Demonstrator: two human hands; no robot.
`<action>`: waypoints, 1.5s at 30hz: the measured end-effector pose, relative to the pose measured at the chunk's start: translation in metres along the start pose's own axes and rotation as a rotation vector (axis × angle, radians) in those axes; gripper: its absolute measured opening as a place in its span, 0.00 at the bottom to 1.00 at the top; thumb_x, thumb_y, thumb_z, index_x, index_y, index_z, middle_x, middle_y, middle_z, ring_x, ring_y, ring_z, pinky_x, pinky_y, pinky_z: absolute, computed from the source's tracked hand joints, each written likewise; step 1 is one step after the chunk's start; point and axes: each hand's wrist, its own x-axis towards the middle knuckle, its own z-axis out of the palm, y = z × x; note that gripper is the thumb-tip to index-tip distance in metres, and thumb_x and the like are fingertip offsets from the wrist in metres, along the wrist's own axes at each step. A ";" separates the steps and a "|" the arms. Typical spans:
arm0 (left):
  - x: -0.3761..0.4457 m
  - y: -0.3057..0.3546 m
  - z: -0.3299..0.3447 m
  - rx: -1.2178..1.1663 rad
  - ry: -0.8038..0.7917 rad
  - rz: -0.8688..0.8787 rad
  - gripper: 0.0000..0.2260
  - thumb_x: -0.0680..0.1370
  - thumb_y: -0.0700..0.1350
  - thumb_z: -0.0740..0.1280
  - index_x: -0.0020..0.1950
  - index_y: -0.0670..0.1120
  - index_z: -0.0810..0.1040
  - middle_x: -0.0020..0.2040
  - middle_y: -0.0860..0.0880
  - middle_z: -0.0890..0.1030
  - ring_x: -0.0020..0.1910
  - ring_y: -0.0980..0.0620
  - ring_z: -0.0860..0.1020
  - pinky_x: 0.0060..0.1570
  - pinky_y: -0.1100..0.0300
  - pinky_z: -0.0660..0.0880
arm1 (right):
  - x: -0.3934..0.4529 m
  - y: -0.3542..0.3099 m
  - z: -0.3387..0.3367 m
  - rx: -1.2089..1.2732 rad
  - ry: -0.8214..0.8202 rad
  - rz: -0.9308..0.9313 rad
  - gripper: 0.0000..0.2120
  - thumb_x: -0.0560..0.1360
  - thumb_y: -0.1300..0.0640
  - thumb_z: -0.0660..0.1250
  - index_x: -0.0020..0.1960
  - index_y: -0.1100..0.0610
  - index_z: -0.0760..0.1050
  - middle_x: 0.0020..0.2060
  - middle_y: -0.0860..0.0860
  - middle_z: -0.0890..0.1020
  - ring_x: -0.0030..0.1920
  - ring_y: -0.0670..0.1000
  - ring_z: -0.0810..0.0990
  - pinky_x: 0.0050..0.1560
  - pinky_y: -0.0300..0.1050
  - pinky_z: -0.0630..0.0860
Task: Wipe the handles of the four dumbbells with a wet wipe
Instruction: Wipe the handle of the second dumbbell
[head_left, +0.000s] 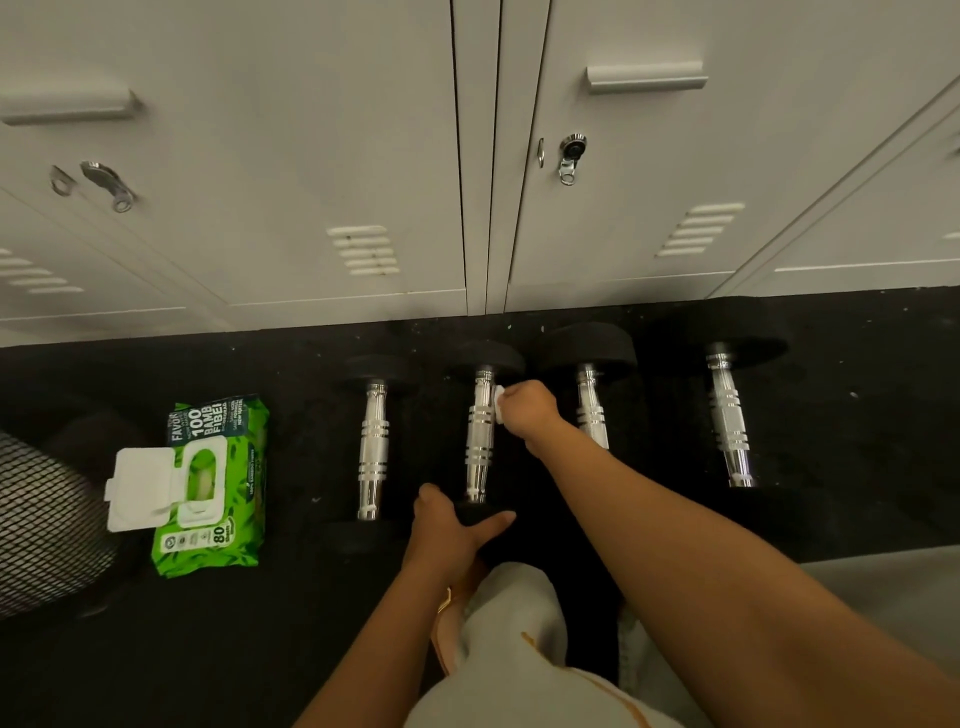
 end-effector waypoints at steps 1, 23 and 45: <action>0.000 0.000 0.000 0.004 0.003 0.001 0.44 0.65 0.54 0.78 0.72 0.42 0.57 0.70 0.43 0.64 0.68 0.44 0.68 0.65 0.49 0.71 | -0.002 0.002 0.001 -0.019 -0.011 0.001 0.14 0.79 0.63 0.57 0.58 0.68 0.76 0.56 0.61 0.79 0.58 0.60 0.77 0.56 0.48 0.74; -0.001 -0.001 0.000 -0.005 0.000 0.011 0.41 0.66 0.53 0.78 0.70 0.44 0.58 0.69 0.44 0.65 0.65 0.45 0.69 0.62 0.51 0.72 | -0.020 0.015 0.009 -0.194 -0.144 0.140 0.12 0.77 0.63 0.62 0.58 0.67 0.74 0.58 0.61 0.79 0.57 0.57 0.79 0.58 0.46 0.77; -0.002 0.000 0.000 0.047 0.021 0.027 0.40 0.66 0.54 0.77 0.69 0.43 0.59 0.67 0.44 0.65 0.63 0.45 0.70 0.59 0.51 0.73 | -0.034 0.031 0.012 -0.190 -0.259 0.208 0.08 0.75 0.63 0.65 0.37 0.61 0.73 0.37 0.55 0.76 0.43 0.52 0.77 0.42 0.43 0.74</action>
